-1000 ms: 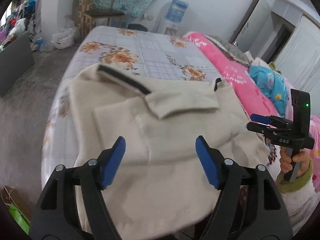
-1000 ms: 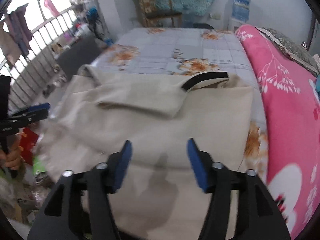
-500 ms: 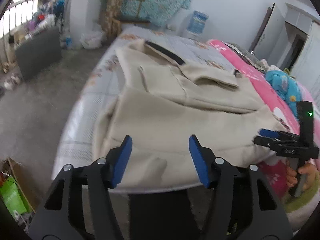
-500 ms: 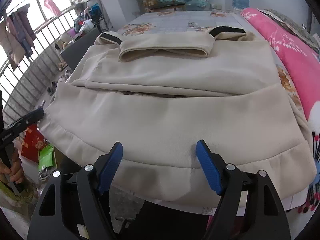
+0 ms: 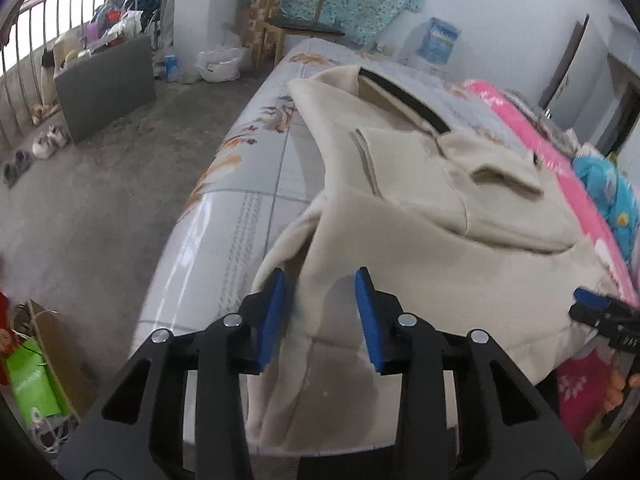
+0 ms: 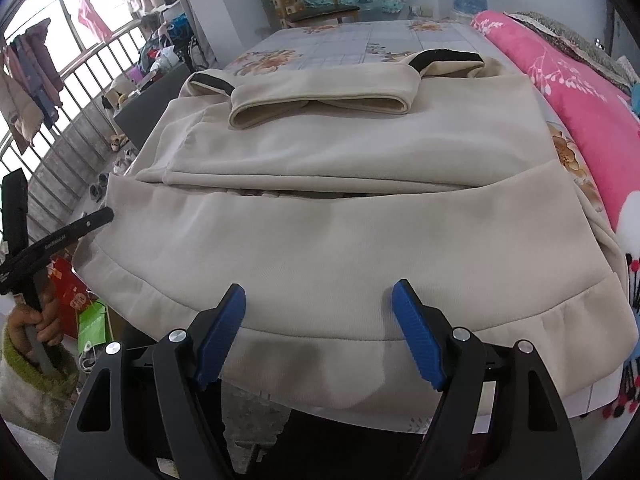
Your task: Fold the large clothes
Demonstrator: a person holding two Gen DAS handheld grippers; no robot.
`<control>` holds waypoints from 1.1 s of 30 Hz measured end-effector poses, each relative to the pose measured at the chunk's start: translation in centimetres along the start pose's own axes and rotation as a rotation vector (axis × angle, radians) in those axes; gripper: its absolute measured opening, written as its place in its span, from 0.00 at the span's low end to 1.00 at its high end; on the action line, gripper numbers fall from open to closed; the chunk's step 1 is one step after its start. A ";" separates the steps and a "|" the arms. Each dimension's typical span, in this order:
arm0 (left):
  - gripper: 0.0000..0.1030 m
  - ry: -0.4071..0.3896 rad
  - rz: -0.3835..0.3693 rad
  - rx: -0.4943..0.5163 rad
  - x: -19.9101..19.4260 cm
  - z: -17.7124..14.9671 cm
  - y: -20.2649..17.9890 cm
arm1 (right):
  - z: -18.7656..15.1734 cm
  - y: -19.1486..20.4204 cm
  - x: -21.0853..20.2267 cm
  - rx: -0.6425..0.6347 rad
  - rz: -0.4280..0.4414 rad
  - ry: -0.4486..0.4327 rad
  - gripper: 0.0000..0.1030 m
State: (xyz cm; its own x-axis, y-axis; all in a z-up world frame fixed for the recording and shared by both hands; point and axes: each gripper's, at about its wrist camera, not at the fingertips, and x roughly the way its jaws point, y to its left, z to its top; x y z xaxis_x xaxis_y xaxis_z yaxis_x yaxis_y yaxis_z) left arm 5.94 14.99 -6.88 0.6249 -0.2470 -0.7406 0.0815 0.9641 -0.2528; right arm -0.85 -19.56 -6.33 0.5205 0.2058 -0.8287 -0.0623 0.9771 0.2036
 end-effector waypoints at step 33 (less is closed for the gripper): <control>0.21 -0.031 0.105 0.120 1.8 0.3 -4.8 | -0.4 -2.4 -1.7 0.087 0.064 -0.050 0.72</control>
State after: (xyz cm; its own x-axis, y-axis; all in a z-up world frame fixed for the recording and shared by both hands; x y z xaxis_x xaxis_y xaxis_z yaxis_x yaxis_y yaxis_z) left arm 6.91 10.00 -6.79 0.6588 -0.1425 -0.7387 0.1049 0.9897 -0.0974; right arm -1.91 -22.20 -5.64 0.5595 0.2630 -0.7860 -0.0237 0.9530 0.3021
